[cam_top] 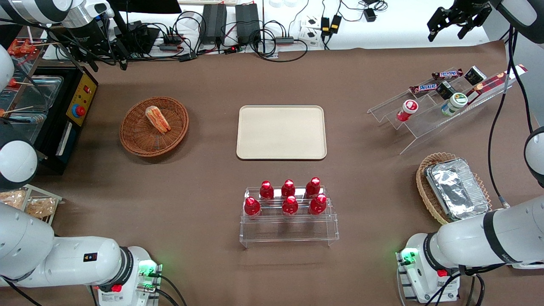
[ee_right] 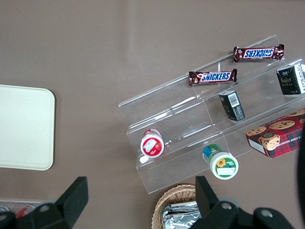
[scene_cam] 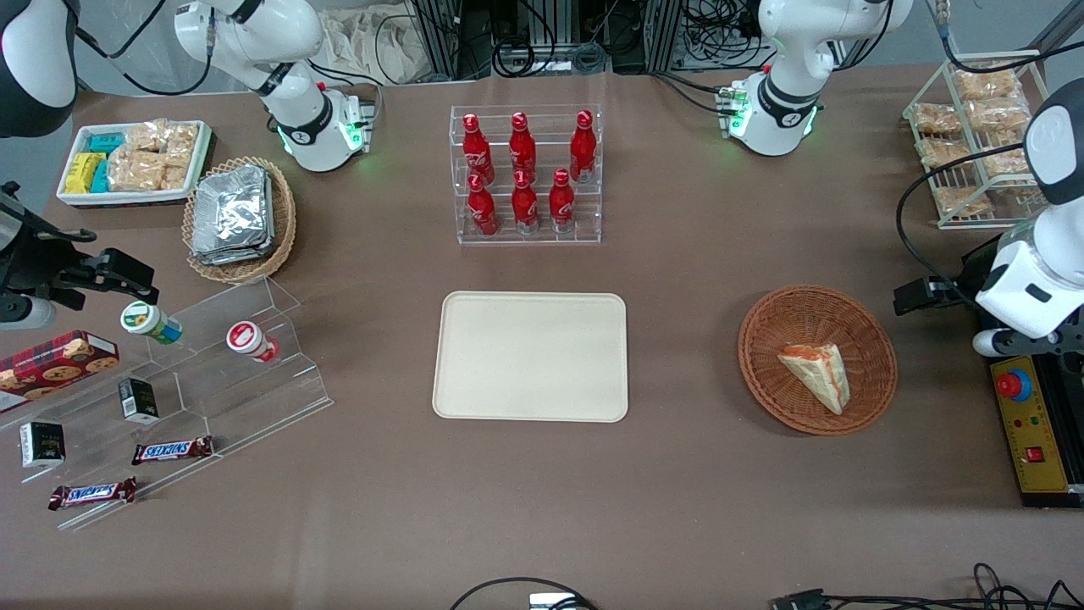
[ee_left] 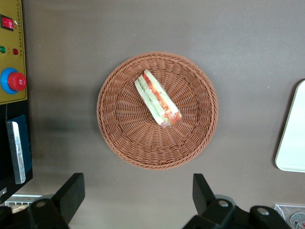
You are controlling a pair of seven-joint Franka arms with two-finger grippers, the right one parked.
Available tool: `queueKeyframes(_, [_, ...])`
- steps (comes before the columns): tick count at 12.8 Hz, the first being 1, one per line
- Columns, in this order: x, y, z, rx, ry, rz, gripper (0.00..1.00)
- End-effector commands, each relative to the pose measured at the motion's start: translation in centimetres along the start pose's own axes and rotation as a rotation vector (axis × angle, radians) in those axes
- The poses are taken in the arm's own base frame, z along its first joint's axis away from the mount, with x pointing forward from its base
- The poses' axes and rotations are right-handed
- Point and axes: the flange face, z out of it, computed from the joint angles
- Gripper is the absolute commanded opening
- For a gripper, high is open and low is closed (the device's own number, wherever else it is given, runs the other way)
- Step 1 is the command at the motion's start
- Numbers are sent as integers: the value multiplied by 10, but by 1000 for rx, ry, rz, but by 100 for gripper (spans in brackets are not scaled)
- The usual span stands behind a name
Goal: Place sandwich from basket to tray
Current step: 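Lower the open left gripper over the sandwich in the wicker basket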
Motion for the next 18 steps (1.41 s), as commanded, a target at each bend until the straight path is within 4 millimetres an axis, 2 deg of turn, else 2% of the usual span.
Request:
queueKeyframes(1, [6, 4, -2, 13, -2, -47, 100])
queueKeyframes(3, [6, 6, -3, 11, 1, -85, 100])
queueKeyframes(5, [8, 10, 10, 9, -24, -214, 100])
queueKeyframes(8, [21, 11, 61, 9, -63, -497, 100])
queueKeyframes(9, [21, 12, 80, 6, -59, -545, 100])
queueKeyframes(11, [16, 6, 134, -30, -42, -669, 100])
queueKeyframes(13, [9, 2, 169, -44, -17, -726, 100])
queueKeyframes(16, [2, 1, 210, -75, 57, -735, 100])
queueKeyframes(18, [-2, 2, 227, -92, 77, -745, 100])
